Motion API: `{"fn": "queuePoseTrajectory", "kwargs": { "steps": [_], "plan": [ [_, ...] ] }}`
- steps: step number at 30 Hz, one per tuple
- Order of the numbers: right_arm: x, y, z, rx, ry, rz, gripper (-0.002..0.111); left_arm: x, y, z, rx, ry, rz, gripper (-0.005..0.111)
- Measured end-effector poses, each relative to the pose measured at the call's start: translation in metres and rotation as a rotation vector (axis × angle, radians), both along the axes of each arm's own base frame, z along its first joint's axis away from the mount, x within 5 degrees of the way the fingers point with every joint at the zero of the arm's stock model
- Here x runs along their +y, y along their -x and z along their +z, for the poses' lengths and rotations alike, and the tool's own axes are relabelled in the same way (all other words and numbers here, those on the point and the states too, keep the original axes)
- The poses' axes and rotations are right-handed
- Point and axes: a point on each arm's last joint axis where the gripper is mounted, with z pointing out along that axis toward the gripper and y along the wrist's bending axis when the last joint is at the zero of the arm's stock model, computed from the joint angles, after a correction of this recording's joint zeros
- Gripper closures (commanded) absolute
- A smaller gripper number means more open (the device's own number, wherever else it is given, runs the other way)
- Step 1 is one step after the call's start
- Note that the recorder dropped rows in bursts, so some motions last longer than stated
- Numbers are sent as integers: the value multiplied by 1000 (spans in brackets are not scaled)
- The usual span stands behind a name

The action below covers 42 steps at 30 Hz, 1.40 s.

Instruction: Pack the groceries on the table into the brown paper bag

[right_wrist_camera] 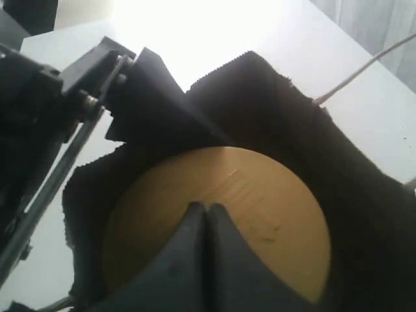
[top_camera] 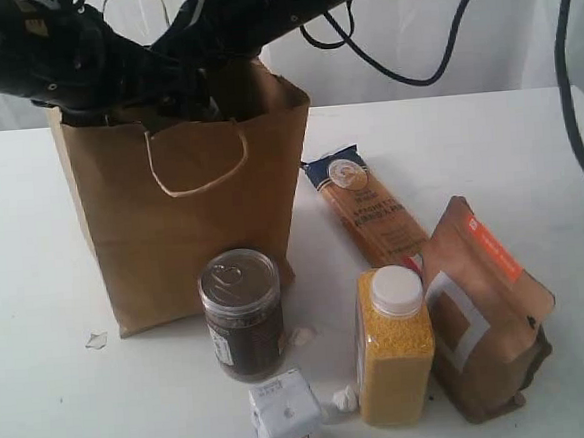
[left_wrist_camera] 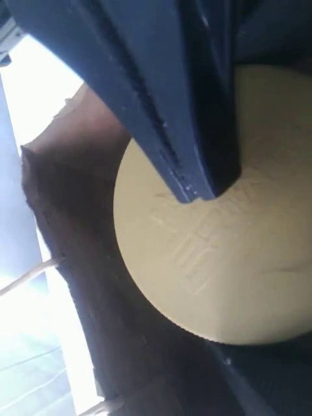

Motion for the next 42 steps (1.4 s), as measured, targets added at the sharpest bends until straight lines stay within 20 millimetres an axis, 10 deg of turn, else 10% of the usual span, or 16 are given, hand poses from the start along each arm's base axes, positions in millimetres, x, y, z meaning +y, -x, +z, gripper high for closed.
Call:
{"fn": "queuePoseTrajectory", "kwargs": {
  "steps": [13, 22, 34, 39, 42],
  "plan": [
    [-6, 11, 40, -102, -35, -2, 108, -1, -1, 2, -23, 15, -2, 2],
    [8, -3, -1, 21, 17, 17, 108, 1, 1, -2, 11, -13, -1, 2],
    [-4, 22, 68, -172, -47, -8, 108, -1, -1, 3, -25, 18, -2, 2],
    [10, 6, 8, -1, 56, 43, 108, 1, 1, -1, 3, -10, -3, 2],
    [9, 8, 13, -19, 51, 31, 108, 3, 5, 4, -11, 0, -3, 2]
  ]
}}
